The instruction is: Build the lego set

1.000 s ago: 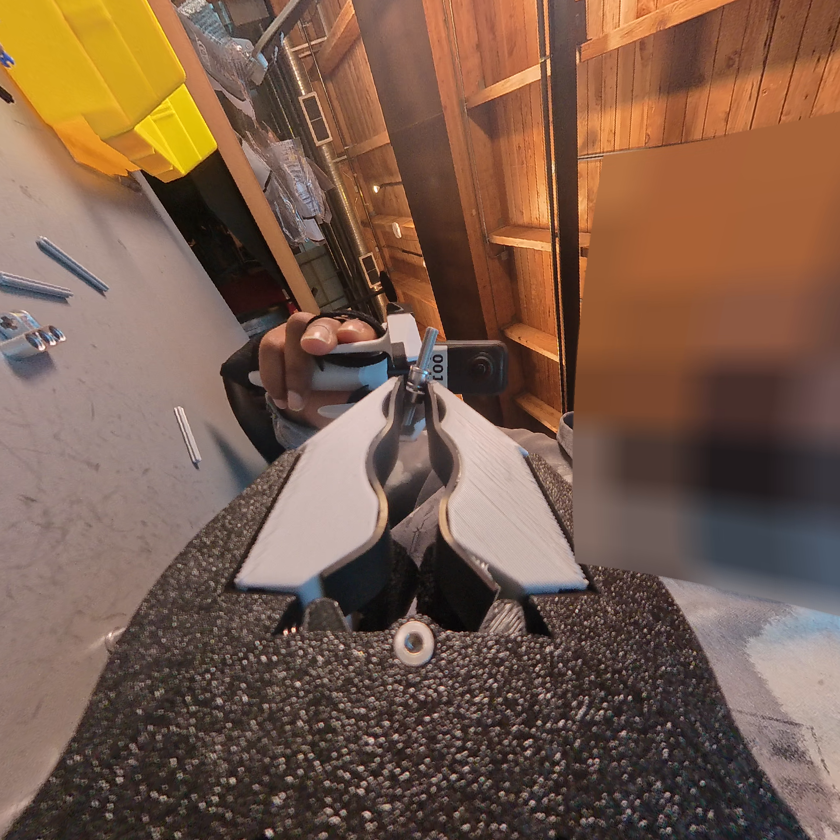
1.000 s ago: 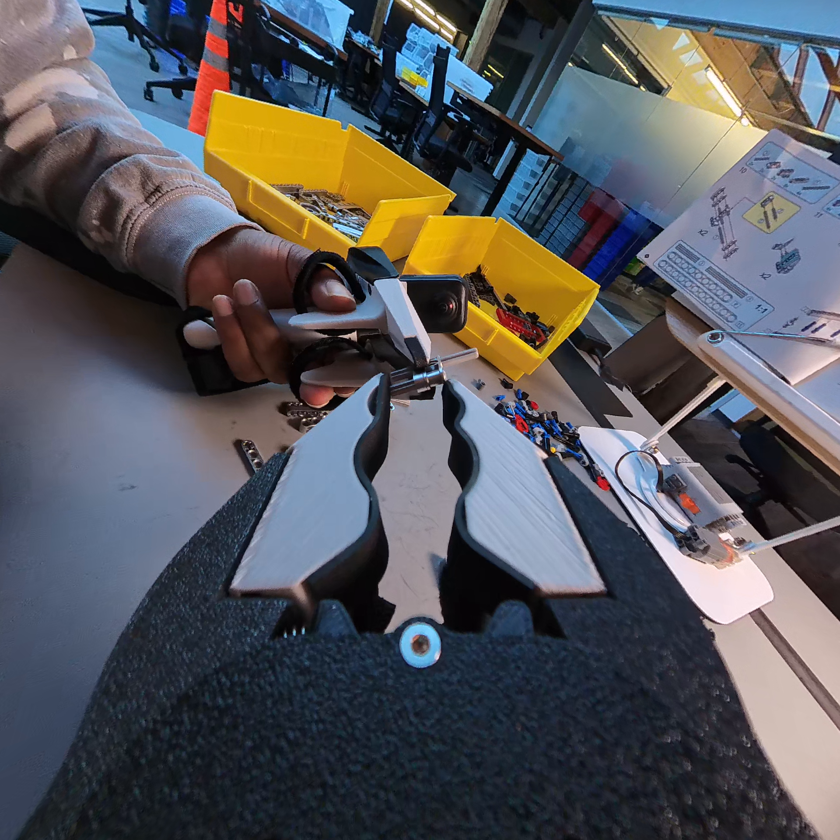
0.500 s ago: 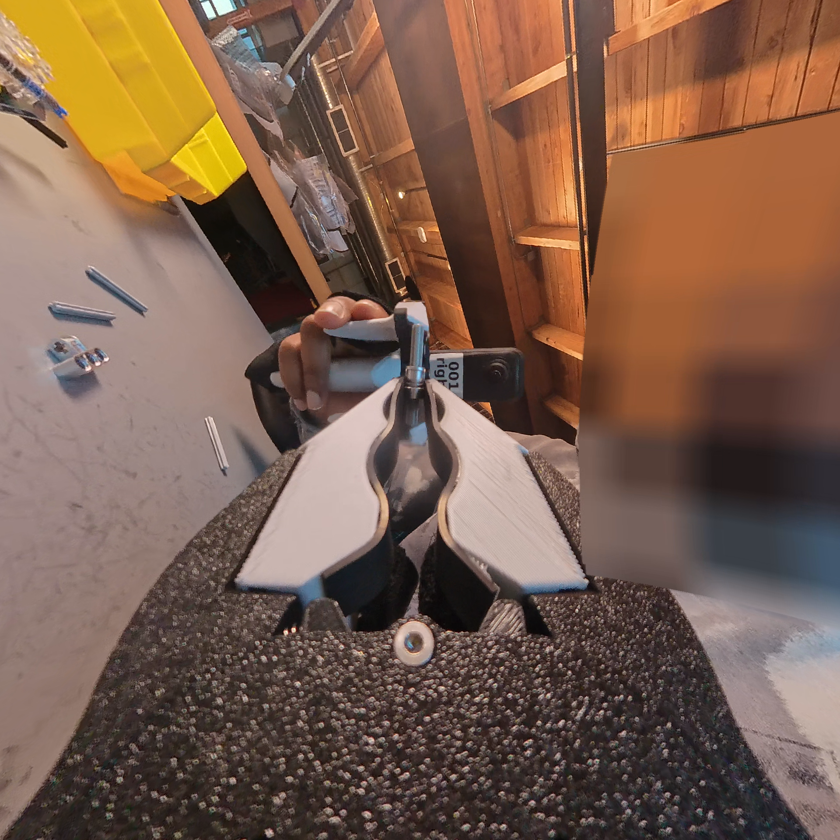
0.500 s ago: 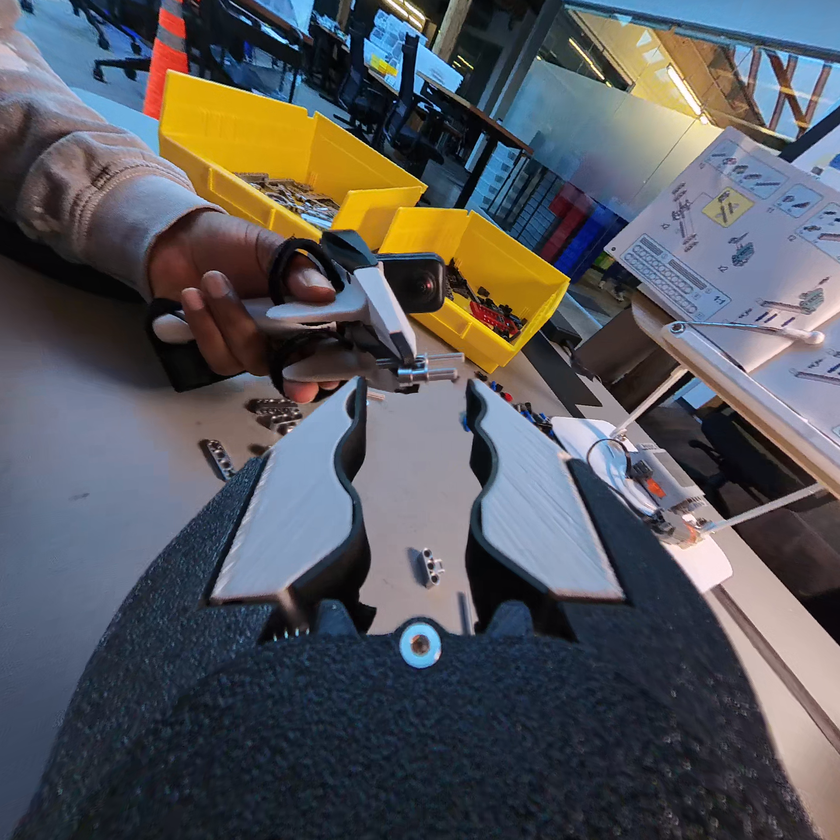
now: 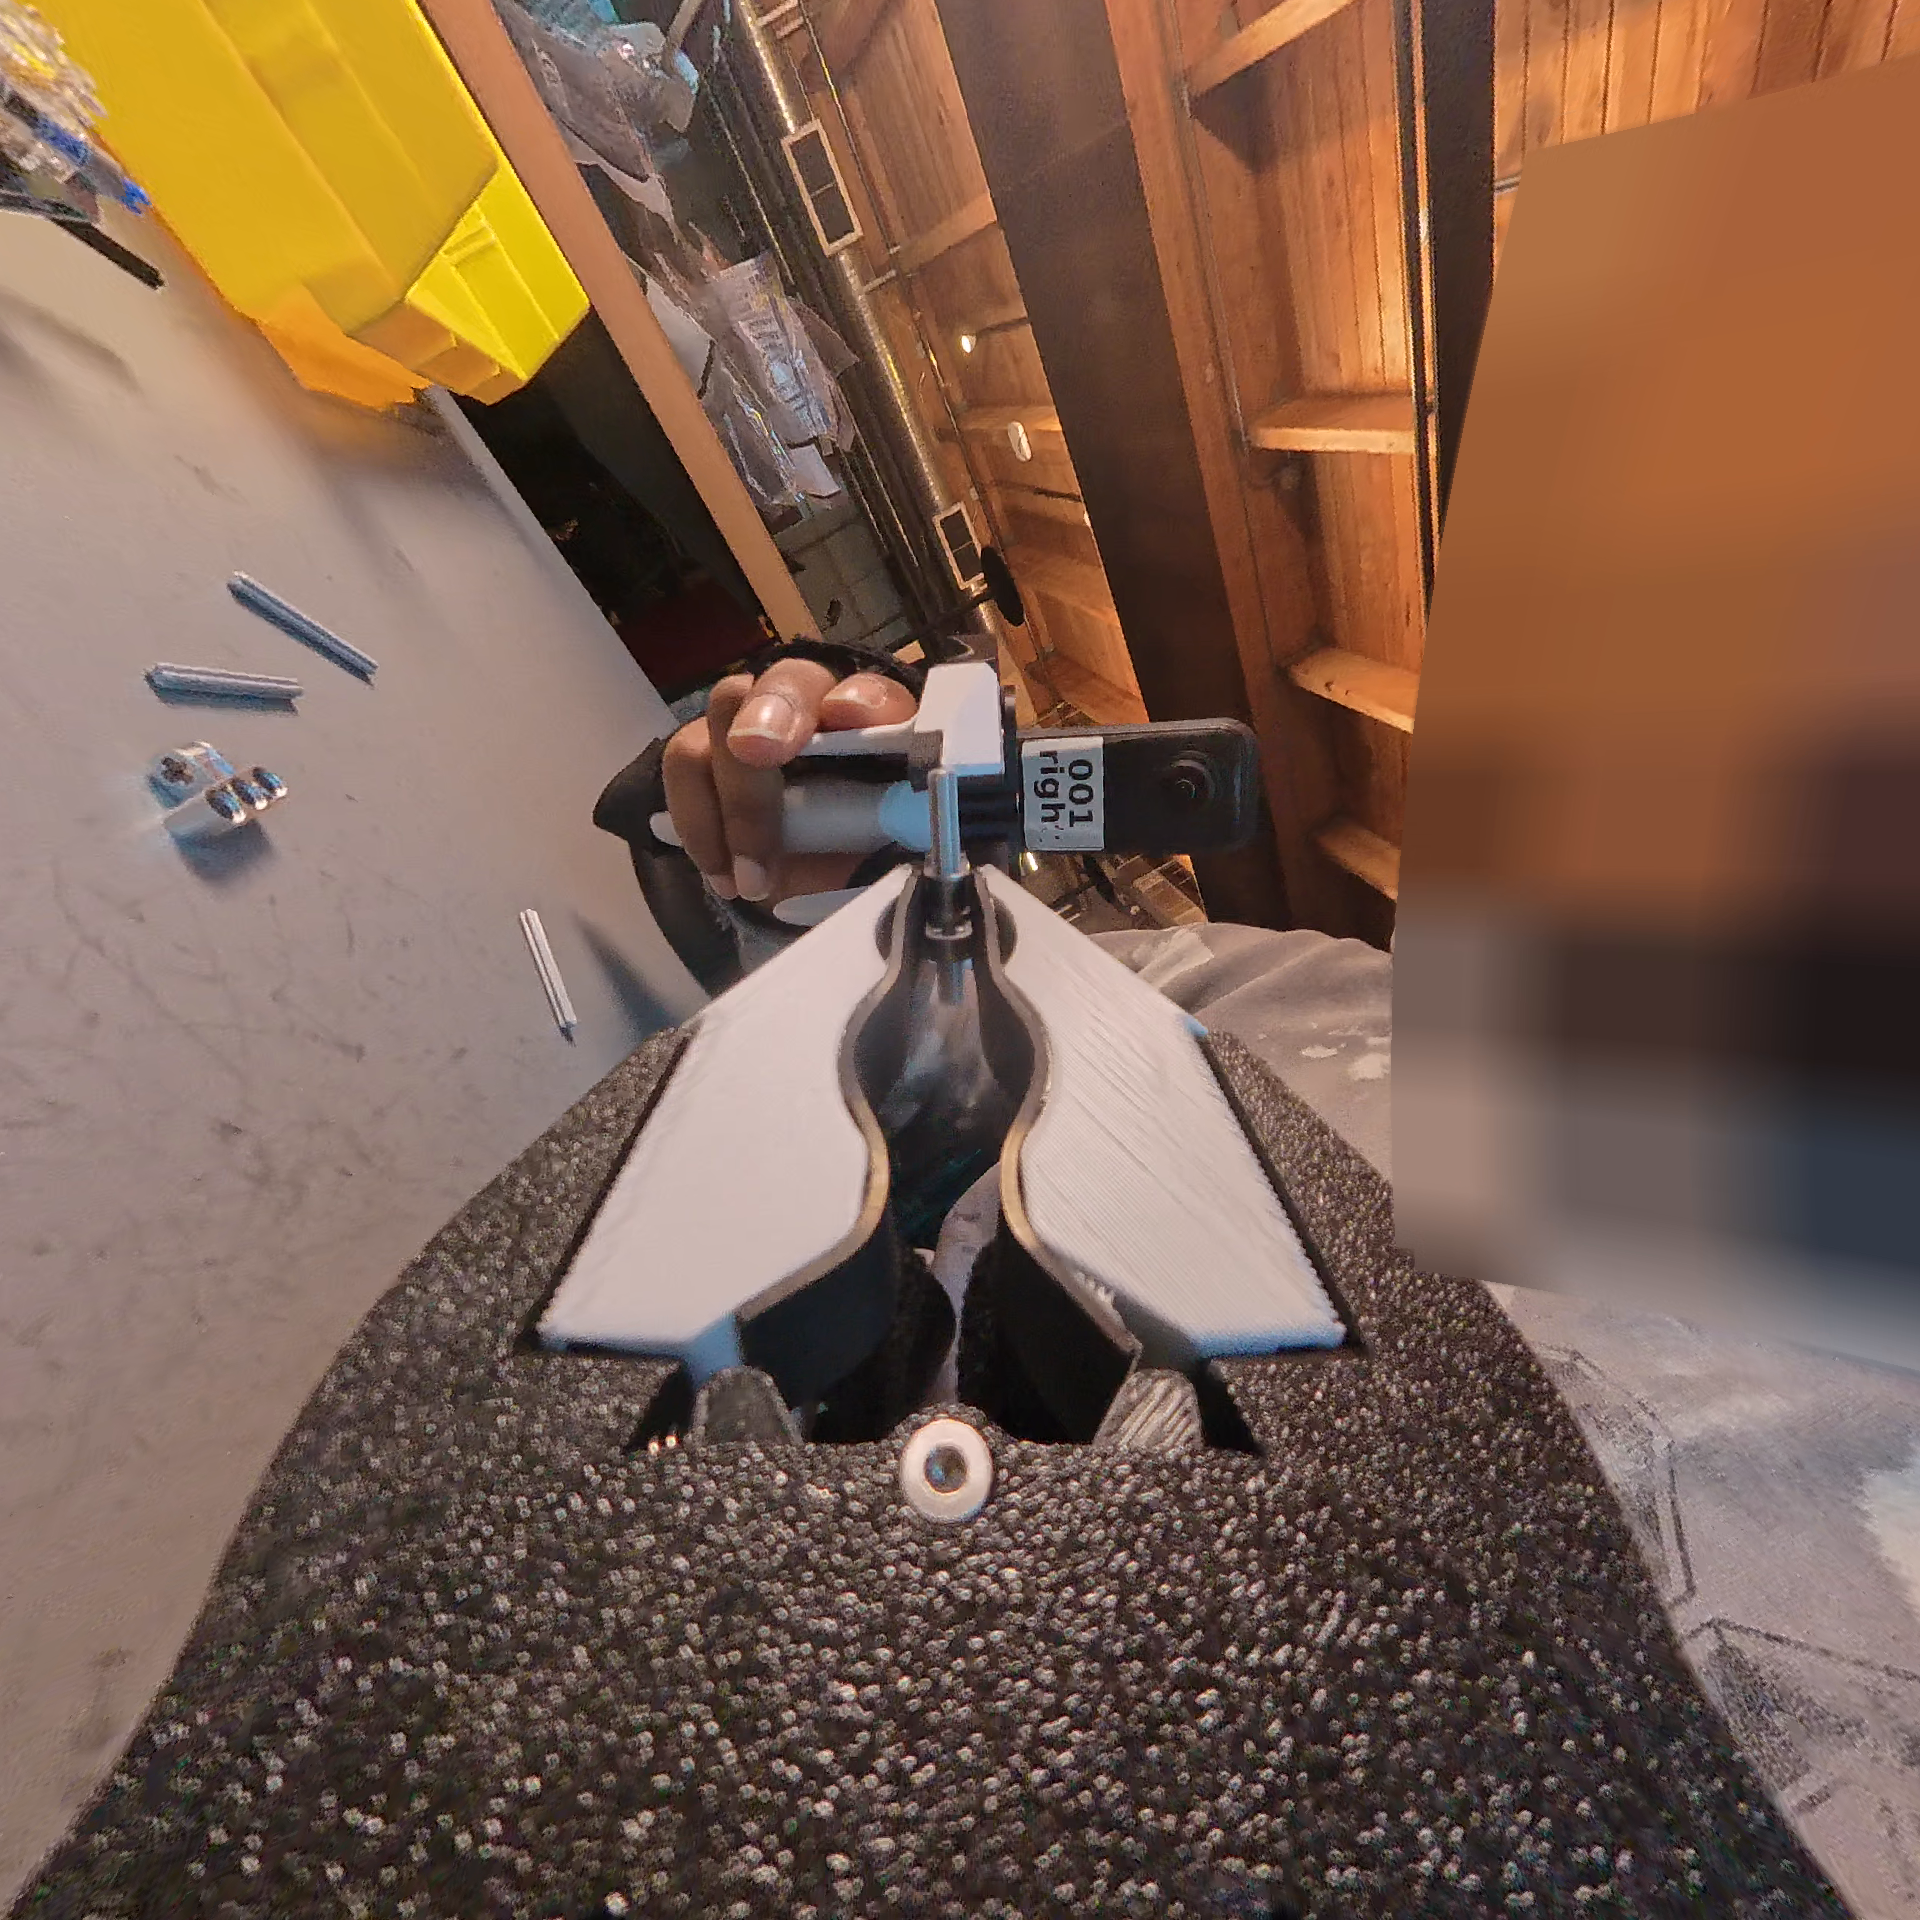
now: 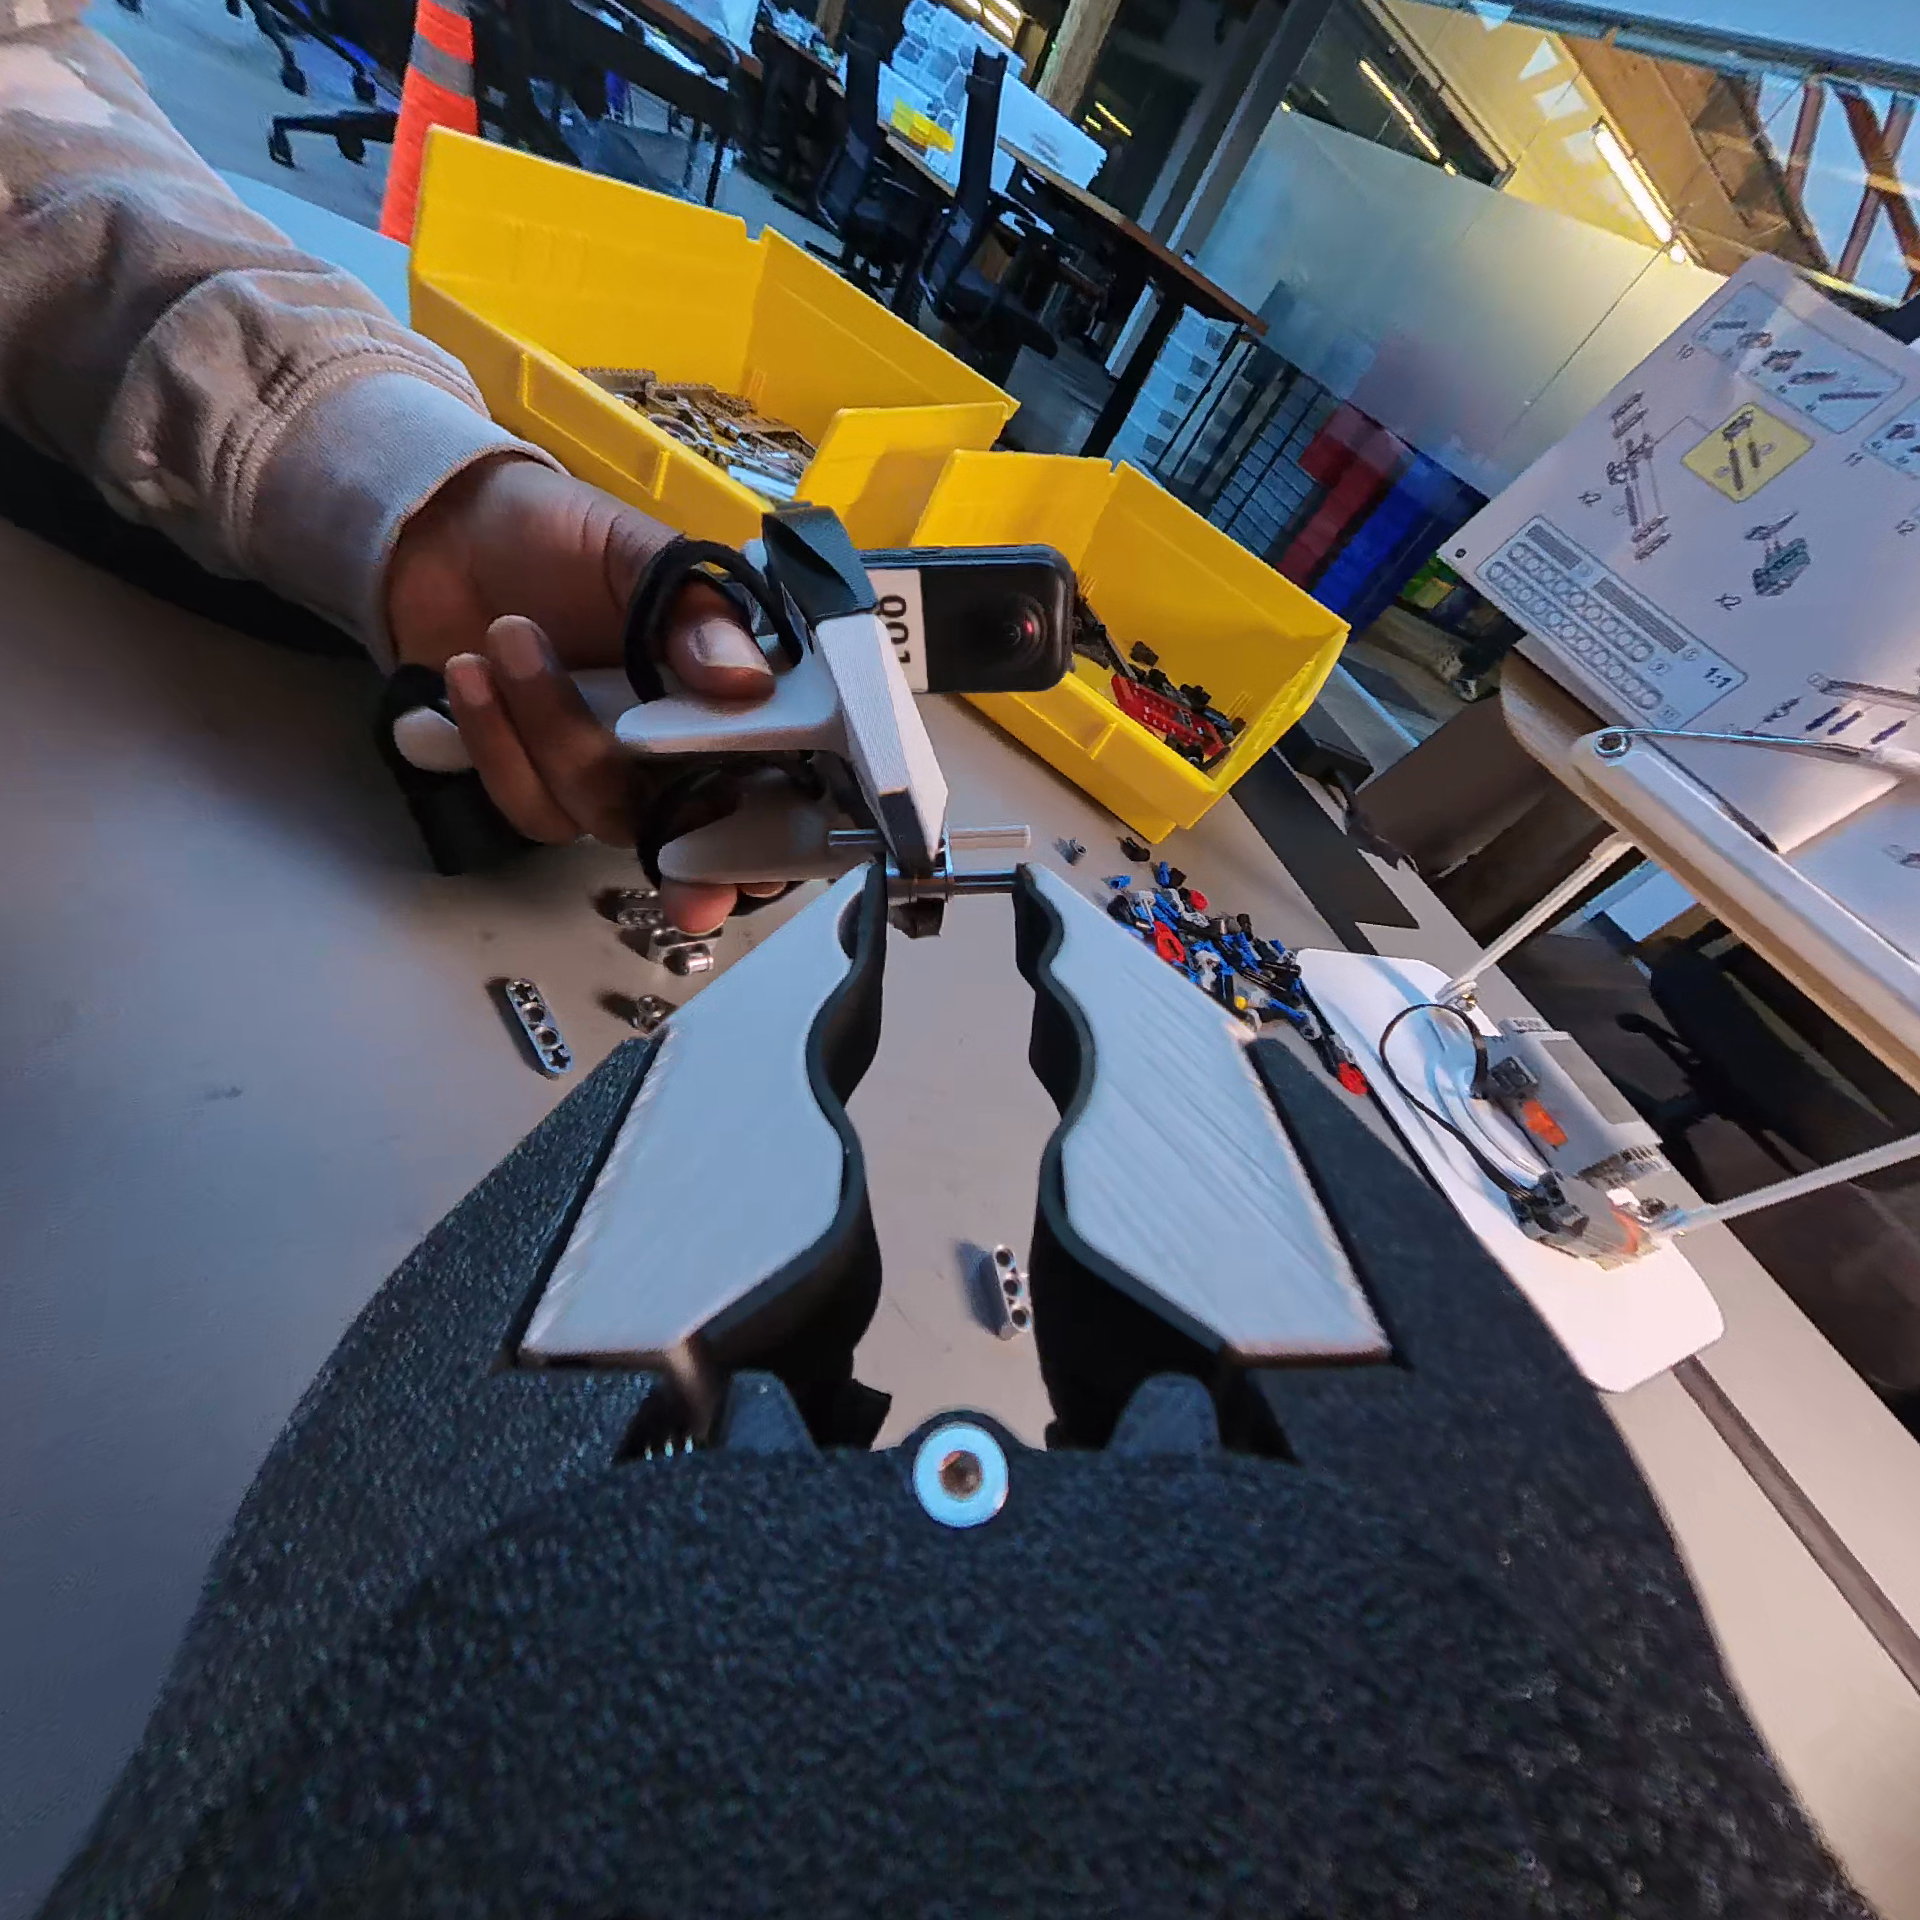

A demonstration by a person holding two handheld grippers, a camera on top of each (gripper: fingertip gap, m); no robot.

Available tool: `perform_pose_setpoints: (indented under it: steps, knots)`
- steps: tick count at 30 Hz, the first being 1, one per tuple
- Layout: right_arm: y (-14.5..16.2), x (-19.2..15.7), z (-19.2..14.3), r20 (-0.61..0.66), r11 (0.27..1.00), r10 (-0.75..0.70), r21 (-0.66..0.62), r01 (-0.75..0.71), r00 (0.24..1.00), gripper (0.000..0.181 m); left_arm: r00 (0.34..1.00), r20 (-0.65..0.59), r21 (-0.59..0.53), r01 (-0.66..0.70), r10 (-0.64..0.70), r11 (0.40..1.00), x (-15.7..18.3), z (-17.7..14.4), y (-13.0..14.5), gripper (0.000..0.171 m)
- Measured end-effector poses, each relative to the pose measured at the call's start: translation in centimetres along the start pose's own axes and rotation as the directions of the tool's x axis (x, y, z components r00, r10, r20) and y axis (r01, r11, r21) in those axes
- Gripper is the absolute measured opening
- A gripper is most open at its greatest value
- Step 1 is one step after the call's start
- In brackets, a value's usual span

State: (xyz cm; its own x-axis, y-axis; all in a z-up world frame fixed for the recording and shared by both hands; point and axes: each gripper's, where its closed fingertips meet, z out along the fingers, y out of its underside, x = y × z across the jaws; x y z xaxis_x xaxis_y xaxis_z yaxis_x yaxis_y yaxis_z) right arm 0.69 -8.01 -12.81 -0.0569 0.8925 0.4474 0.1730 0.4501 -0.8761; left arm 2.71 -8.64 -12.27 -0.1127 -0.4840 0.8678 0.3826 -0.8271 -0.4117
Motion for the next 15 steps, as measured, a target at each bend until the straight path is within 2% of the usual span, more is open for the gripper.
perform_pose_setpoints:
  steps: [5, 10, 12, 15]
  knots:
    - [-0.7, -0.2, -0.3, 0.006, 1.000, -0.012, 0.028, 0.012, 1.000, 0.021, 0.999, -0.033, -0.003, -0.022, 0.022, 1.000, 0.6, 0.3, 0.1, 0.005]
    - [-1.1, -1.1, -0.5, 0.026, 0.997, -0.076, 0.034, 0.075, 0.997, 0.021, 0.997, -0.081, 0.009, -0.001, 0.002, 1.000, 1.1, 0.4, -0.1, 0.004]
    - [-1.3, -1.1, -0.5, -0.012, 0.989, -0.144, 0.032, 0.144, 0.990, 0.022, 0.995, -0.095, -0.004, -0.007, 0.006, 1.000, 1.4, 0.4, -0.2, 0.004]
    - [-1.6, -0.6, -0.5, -0.014, 0.994, -0.101, 0.046, 0.102, 0.995, 0.022, 0.996, -0.088, 0.003, -0.019, 0.019, 1.000, 1.5, 0.5, -0.6, 0.005]
